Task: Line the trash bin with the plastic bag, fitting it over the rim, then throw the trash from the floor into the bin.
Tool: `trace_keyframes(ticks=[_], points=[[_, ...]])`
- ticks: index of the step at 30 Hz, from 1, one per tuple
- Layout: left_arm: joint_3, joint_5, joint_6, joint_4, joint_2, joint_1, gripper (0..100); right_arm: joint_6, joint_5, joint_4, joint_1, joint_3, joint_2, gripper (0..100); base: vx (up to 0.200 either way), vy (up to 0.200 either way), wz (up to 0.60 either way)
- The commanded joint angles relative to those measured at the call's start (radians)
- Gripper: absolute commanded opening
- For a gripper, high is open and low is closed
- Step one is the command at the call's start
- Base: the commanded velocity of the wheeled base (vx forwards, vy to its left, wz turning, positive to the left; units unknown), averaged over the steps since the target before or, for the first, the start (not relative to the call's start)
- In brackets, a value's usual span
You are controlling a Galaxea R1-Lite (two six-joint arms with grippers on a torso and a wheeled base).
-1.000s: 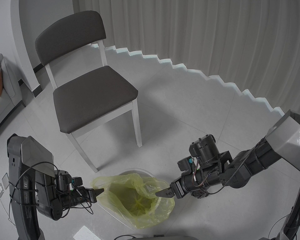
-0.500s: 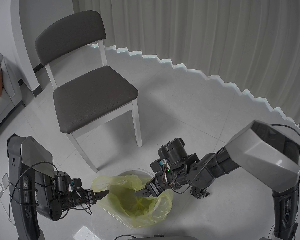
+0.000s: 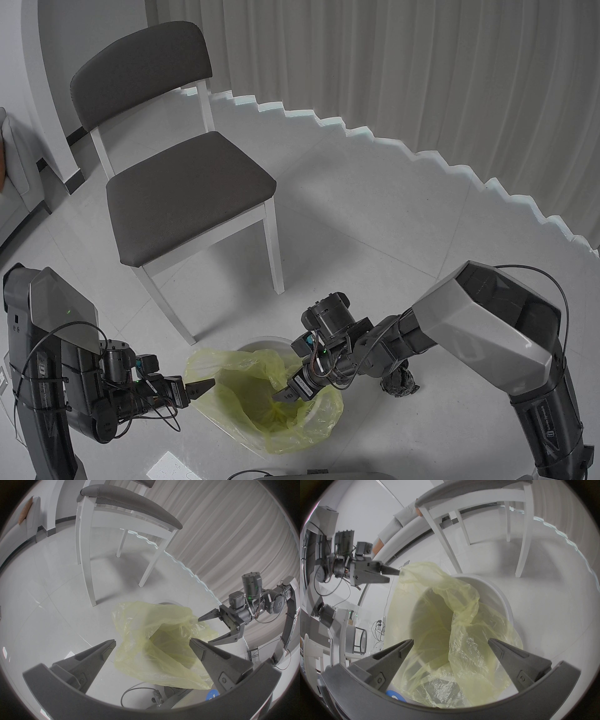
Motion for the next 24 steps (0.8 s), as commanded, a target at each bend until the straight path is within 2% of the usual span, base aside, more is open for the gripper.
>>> trace_keyframes(ticks=[1, 5, 6, 9, 24], points=[[0.006, 0.0, -0.001, -0.018, -0.014, 0.003, 100, -0.021, -0.007, 0.037, 0.003, -0.052, 0.051, 100, 0.0, 0.0, 0.0], [0.008, 0.0, -0.001, -0.018, -0.02, 0.005, 100, -0.066, -0.016, 0.057, 0.003, -0.065, 0.067, 100, 0.0, 0.0, 0.0], [0.008, 0.0, -0.001, -0.018, -0.022, 0.005, 100, -0.07, -0.02, 0.057, 0.003, -0.073, 0.073, 0, 0.0, 0.0, 0.0], [0.008, 0.0, -0.002, -0.018, -0.023, 0.005, 100, -0.07, -0.082, 0.073, 0.004, -0.102, 0.085, 0, 0.0, 0.0, 0.0], [0.021, 0.0, -0.008, -0.018, -0.034, 0.006, 100, -0.066, -0.096, 0.096, -0.031, -0.107, -0.028, 0, 0.0, 0.0, 0.0]])
